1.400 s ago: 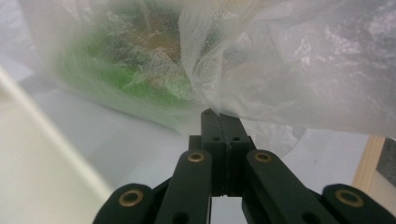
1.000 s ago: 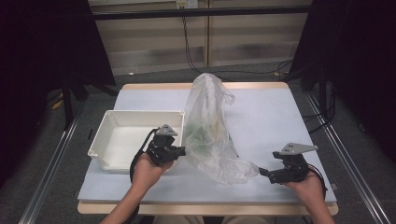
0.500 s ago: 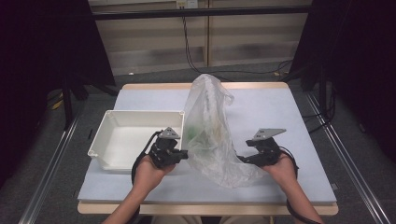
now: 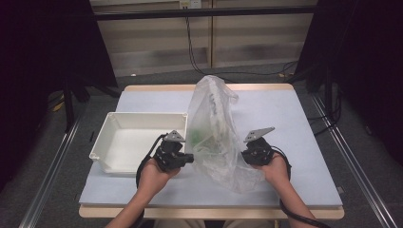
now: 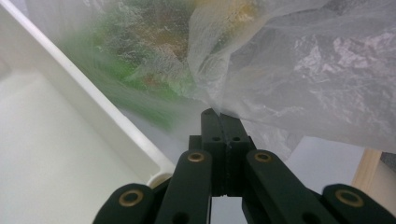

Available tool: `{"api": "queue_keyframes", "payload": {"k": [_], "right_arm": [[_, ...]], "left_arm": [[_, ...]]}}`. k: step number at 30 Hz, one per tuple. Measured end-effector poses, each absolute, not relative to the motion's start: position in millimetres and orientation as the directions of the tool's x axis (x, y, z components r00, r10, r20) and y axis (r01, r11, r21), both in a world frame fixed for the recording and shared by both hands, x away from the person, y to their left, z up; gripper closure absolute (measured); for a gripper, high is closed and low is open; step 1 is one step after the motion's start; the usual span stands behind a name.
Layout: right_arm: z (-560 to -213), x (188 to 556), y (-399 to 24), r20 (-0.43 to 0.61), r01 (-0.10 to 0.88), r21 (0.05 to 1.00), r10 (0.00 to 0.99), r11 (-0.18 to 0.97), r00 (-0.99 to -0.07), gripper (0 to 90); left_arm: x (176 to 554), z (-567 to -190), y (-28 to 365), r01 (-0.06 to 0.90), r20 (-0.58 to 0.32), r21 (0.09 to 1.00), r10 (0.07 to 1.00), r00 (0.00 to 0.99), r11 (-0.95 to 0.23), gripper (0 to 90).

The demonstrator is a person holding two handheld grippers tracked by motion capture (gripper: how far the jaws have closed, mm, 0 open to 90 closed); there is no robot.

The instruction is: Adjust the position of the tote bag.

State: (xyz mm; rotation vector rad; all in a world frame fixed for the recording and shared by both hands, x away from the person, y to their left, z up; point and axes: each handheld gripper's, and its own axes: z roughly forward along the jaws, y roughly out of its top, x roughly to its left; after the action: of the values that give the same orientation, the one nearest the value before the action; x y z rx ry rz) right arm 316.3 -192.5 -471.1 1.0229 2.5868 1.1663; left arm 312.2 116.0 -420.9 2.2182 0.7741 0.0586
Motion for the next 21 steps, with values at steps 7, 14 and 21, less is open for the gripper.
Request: {"api": "queue_keyframes", "payload": {"k": [7, 14, 21], "right_arm": [[-466.5, 290.9, -216.8, 0.138, 0.549, 0.712, 0.679, 0.438, -0.721, 90.0], [-465.7, 257.9, -229.2, 0.149, 0.558, 0.721, 0.695, 0.411, -0.704, 89.8], [-463.5, 246.0, -232.5, 0.158, 0.566, 0.740, 0.724, 0.364, -0.671, 64.1]], "left_arm": [[316.3, -422.8, 106.8, 0.508, -0.189, 0.682, 0.544, 0.818, -0.527, 90.0], [325.1, -422.3, 101.8, 0.500, -0.160, 0.673, 0.553, 0.818, -0.545, 90.0], [331.6, -417.9, 101.1, 0.501, -0.172, 0.687, 0.553, 0.816, -0.526, 90.0]]}}
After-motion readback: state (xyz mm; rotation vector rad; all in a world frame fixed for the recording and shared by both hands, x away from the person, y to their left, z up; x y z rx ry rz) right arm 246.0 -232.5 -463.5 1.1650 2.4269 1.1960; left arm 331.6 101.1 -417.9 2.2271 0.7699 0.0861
